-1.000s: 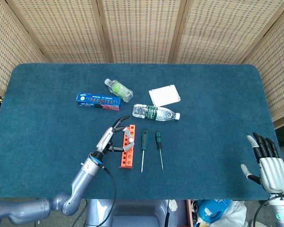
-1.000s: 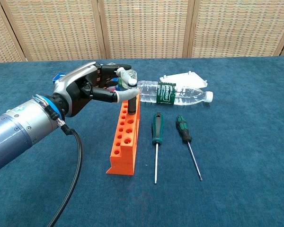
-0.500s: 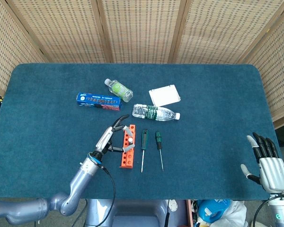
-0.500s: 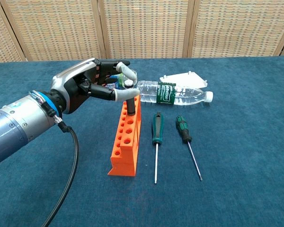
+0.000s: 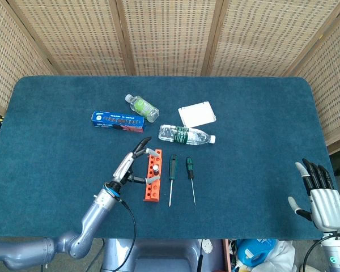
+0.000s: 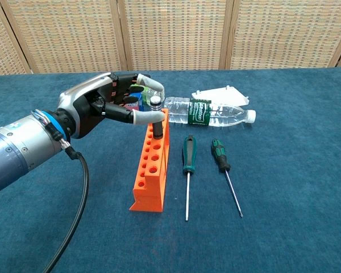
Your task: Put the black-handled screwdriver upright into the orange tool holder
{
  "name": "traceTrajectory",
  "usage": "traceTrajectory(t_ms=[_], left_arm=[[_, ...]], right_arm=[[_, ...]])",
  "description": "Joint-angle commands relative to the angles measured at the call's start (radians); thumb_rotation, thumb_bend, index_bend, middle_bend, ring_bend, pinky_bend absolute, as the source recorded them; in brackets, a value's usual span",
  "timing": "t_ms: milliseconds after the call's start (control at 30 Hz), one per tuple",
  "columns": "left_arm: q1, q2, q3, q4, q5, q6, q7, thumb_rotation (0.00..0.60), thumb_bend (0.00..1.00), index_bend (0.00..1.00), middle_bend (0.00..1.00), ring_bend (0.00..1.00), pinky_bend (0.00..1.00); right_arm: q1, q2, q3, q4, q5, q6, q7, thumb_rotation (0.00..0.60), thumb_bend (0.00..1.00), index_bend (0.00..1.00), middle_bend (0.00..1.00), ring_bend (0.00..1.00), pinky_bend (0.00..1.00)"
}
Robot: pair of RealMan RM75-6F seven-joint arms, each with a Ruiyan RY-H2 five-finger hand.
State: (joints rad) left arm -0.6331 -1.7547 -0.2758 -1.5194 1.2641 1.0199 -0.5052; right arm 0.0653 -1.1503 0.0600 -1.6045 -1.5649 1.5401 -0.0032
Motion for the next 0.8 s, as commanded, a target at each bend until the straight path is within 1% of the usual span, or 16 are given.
traceTrajectory(t_ms=[33,267,433,533,633,667,800], left_arm=[[0.004,0.015,-0.007,-0.019,0.015,0.012,-0.014,0.600,0.17,0.32,0.03,0.00,0.00],[0.021,0.069,-0.019,-0.085,0.078,0.073,-0.026,0.600,0.17,0.29,0.01,0.00,0.00],[0.056,0.132,-0.005,-0.125,0.170,0.172,0.026,0.600,0.17,0.28,0.01,0.00,0.00],[0.091,0.186,0.025,-0.133,0.226,0.234,0.100,0.600,0.17,0.27,0.01,0.00,0.00],[0.132,0.246,0.070,-0.126,0.277,0.289,0.208,0.600,0.16,0.27,0.00,0.00,0.00],[0.154,0.275,0.092,-0.117,0.300,0.315,0.268,0.600,0.17,0.27,0.00,0.00,0.00],[0.215,0.343,0.146,-0.109,0.344,0.384,0.405,0.600,0.17,0.25,0.00,0.00,0.00]], right_arm=[[0.000,0.000,0.001,0.000,0.002,0.001,0.002,0.600,0.28,0.00,0.00,0.00,0.00],[-0.002,0.001,0.002,0.001,0.000,0.006,0.006,0.600,0.28,0.00,0.00,0.00,0.00],[-0.003,0.002,0.002,0.003,-0.001,0.008,0.007,0.600,0.28,0.00,0.00,0.00,0.00],[-0.002,0.001,0.001,0.002,-0.002,0.007,0.004,0.600,0.28,0.00,0.00,0.00,0.00],[-0.002,0.000,0.002,0.003,0.000,0.005,-0.001,0.600,0.28,0.00,0.00,0.00,0.00],[-0.002,0.000,0.002,0.002,0.000,0.004,-0.003,0.600,0.28,0.00,0.00,0.00,0.00],[-0.001,-0.002,0.001,0.002,0.001,0.001,-0.013,0.600,0.28,0.00,0.00,0.00,0.00]])
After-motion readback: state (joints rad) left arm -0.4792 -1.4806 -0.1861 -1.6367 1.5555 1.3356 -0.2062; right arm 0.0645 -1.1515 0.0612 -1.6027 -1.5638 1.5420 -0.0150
